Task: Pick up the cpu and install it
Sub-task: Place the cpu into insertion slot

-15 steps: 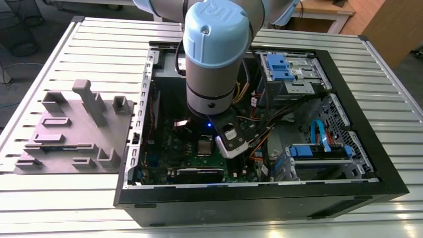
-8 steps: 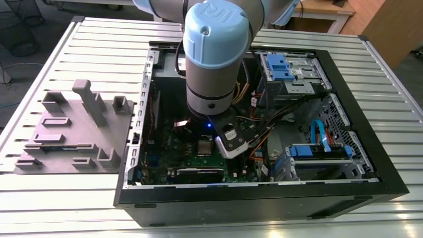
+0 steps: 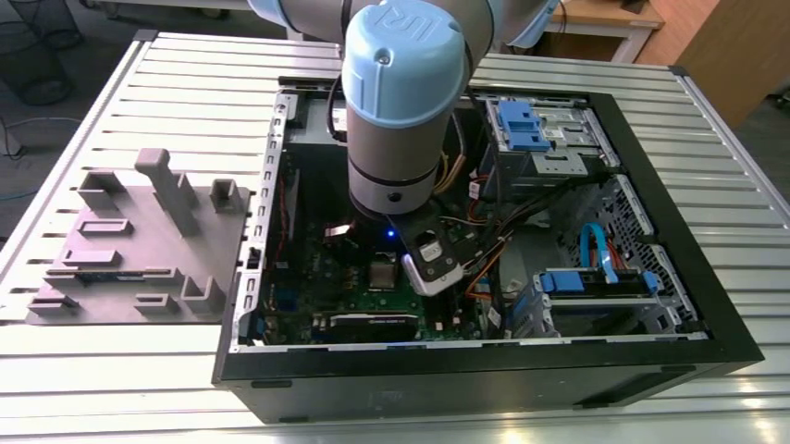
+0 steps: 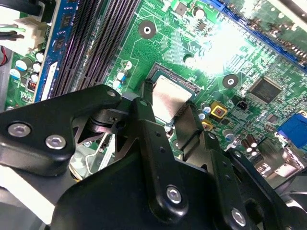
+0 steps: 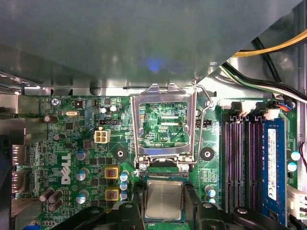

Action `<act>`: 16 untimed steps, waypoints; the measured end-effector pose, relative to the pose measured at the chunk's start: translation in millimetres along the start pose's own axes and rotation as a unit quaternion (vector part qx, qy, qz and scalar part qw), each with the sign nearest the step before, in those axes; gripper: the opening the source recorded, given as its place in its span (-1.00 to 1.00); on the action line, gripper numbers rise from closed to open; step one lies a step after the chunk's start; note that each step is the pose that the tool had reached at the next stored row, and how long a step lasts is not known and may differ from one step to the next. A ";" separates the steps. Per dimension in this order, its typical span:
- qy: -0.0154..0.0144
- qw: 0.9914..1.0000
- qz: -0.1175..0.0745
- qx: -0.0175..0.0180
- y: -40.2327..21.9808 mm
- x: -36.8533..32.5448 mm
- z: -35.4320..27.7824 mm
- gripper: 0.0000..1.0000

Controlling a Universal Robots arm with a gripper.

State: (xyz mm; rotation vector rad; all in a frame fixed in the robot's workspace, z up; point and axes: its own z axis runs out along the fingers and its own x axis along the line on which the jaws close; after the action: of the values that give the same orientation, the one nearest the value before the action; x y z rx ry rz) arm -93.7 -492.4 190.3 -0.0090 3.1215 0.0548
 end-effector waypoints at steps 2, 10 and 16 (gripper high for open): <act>0.000 1.000 0.000 0.000 0.0 0.0 0.0 -0.14; 0.000 1.000 0.000 -0.001 0.3 -0.2 -1.9 -0.14; 0.000 1.000 0.000 0.000 0.3 -0.1 -5.8 -0.14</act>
State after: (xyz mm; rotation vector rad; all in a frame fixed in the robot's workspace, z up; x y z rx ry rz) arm -93.7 -492.4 196.1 -0.0097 3.1213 0.0553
